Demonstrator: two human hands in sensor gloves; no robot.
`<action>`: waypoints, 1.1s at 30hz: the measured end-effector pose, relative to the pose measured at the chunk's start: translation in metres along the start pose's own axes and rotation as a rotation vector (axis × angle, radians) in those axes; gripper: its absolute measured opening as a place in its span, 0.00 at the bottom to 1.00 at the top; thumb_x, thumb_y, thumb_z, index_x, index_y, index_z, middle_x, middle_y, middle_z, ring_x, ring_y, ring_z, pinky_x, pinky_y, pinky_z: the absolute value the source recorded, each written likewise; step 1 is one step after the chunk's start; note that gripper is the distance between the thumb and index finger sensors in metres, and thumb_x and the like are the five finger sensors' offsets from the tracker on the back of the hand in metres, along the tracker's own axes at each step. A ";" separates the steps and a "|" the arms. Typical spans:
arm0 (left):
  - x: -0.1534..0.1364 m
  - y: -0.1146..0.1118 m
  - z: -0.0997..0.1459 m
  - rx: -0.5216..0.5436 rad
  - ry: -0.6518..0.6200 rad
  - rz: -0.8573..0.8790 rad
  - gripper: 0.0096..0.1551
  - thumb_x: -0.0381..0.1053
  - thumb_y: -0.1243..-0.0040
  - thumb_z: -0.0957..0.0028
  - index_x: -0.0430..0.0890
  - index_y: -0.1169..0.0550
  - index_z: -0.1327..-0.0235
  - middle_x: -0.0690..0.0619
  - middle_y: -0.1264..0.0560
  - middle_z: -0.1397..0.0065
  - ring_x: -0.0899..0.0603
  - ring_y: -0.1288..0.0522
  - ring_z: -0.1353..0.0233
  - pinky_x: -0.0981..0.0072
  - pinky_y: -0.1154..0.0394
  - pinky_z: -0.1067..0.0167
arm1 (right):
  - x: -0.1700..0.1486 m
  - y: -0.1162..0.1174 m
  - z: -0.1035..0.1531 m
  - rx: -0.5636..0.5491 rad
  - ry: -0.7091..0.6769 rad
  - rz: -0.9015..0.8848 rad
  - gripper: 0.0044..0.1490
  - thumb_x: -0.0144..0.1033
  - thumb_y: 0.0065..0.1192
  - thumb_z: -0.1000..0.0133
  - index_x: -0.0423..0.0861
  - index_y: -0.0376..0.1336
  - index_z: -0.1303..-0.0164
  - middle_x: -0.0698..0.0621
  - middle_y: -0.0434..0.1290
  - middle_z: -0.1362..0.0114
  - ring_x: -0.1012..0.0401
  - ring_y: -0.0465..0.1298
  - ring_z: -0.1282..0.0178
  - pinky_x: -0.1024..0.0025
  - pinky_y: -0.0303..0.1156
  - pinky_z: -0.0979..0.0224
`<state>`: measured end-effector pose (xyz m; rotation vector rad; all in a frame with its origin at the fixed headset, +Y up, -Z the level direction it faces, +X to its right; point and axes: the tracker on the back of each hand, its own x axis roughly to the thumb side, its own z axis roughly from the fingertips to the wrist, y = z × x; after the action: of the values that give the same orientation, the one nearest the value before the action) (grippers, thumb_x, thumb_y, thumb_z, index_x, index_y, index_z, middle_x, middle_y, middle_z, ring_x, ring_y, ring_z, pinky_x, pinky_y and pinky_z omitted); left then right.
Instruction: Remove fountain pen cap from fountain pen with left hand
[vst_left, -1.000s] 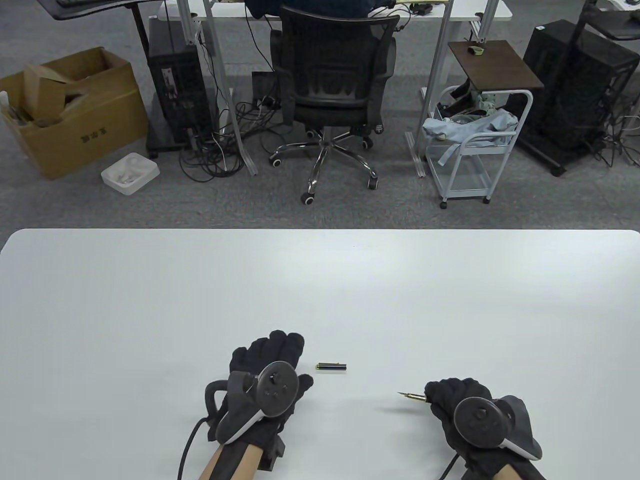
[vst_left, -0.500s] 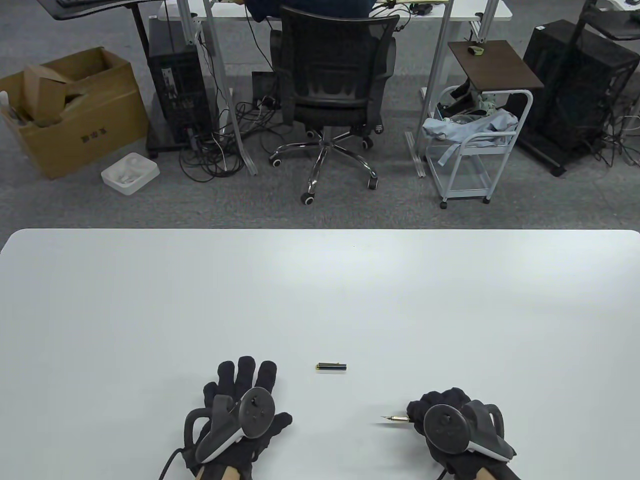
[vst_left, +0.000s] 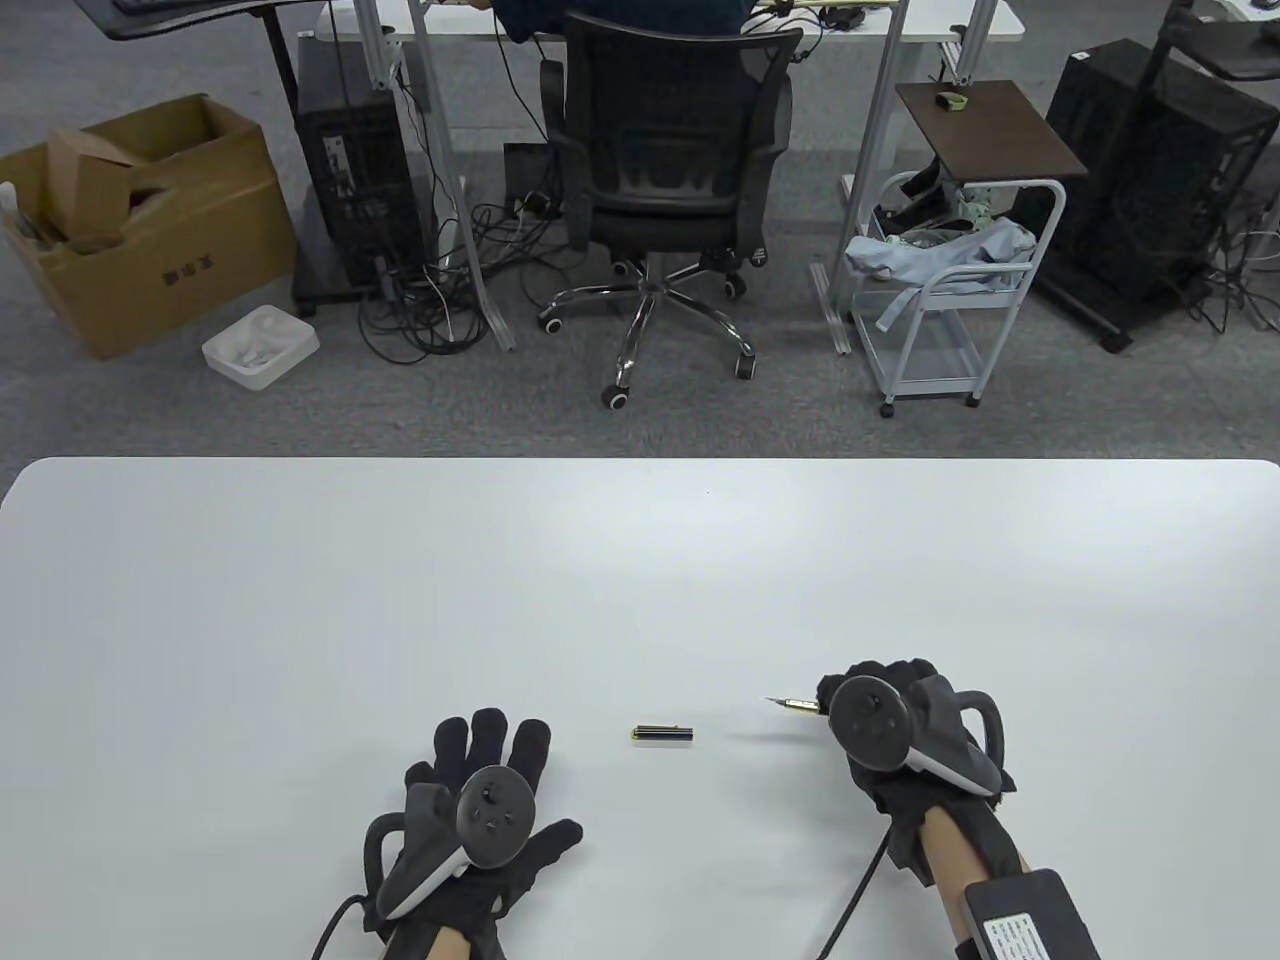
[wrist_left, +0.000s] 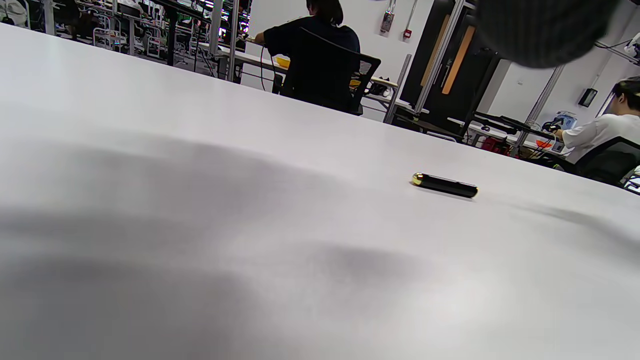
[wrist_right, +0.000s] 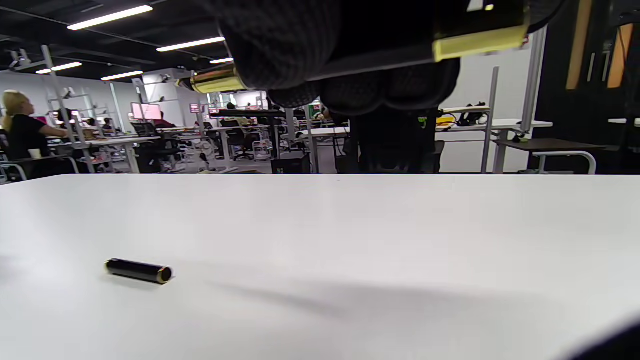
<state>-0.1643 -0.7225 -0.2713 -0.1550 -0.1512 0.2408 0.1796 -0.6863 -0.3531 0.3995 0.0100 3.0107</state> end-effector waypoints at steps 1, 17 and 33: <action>0.000 -0.001 0.000 -0.002 -0.001 -0.001 0.55 0.71 0.43 0.56 0.54 0.48 0.18 0.40 0.54 0.13 0.25 0.57 0.15 0.19 0.53 0.30 | -0.003 0.005 -0.008 0.016 0.018 -0.007 0.27 0.29 0.57 0.47 0.47 0.61 0.36 0.41 0.68 0.33 0.42 0.68 0.36 0.32 0.53 0.25; 0.004 -0.004 0.000 -0.042 -0.039 0.003 0.54 0.70 0.43 0.56 0.54 0.47 0.18 0.40 0.54 0.13 0.25 0.57 0.15 0.19 0.54 0.30 | -0.007 0.084 -0.045 0.229 0.059 0.101 0.27 0.30 0.59 0.47 0.47 0.62 0.36 0.42 0.70 0.34 0.43 0.70 0.36 0.33 0.54 0.25; 0.004 -0.005 0.000 -0.053 -0.040 0.004 0.54 0.70 0.43 0.56 0.53 0.47 0.18 0.40 0.54 0.13 0.26 0.56 0.15 0.19 0.54 0.31 | 0.000 0.091 -0.043 0.232 0.049 0.193 0.25 0.32 0.64 0.48 0.48 0.63 0.40 0.44 0.71 0.35 0.44 0.71 0.38 0.35 0.56 0.24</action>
<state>-0.1589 -0.7261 -0.2701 -0.2029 -0.1973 0.2443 0.1590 -0.7766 -0.3923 0.3659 0.3466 3.2202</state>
